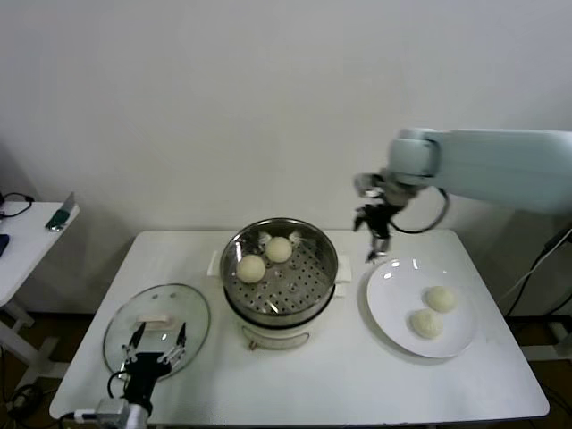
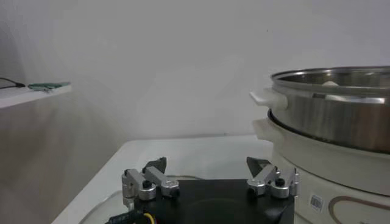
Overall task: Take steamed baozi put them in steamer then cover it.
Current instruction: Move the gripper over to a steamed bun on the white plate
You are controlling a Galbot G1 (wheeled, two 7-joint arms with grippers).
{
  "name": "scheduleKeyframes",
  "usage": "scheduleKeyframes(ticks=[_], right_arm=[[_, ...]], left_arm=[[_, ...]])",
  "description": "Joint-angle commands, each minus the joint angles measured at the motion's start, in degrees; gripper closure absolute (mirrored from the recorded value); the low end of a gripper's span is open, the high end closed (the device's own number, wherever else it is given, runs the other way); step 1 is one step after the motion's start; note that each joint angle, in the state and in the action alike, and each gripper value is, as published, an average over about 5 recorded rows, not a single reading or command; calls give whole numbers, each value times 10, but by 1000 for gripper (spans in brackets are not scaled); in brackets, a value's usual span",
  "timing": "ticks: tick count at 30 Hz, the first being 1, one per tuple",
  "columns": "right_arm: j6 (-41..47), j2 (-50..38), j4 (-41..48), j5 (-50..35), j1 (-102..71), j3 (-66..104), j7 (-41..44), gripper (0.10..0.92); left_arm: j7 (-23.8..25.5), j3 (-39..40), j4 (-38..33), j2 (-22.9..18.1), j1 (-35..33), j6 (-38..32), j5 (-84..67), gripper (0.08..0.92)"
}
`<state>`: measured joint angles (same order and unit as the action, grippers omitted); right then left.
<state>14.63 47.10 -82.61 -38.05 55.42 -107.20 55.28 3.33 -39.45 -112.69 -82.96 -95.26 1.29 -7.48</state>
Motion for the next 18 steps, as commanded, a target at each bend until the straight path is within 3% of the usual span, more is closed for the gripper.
scheduleKeyframes(ticks=[1, 8, 18], right_arm=[[-20, -212, -70, 163, -41, -38, 16, 203], [10, -222, -45, 215, -197, 87, -29, 203], [44, -168, 8, 227, -335, 218, -72, 203]], left_arm=[[0, 0, 2, -1, 3, 0, 0, 177], [0, 2, 2, -4, 0, -1, 2, 177], [0, 0, 0, -2, -8, -2, 4, 177]])
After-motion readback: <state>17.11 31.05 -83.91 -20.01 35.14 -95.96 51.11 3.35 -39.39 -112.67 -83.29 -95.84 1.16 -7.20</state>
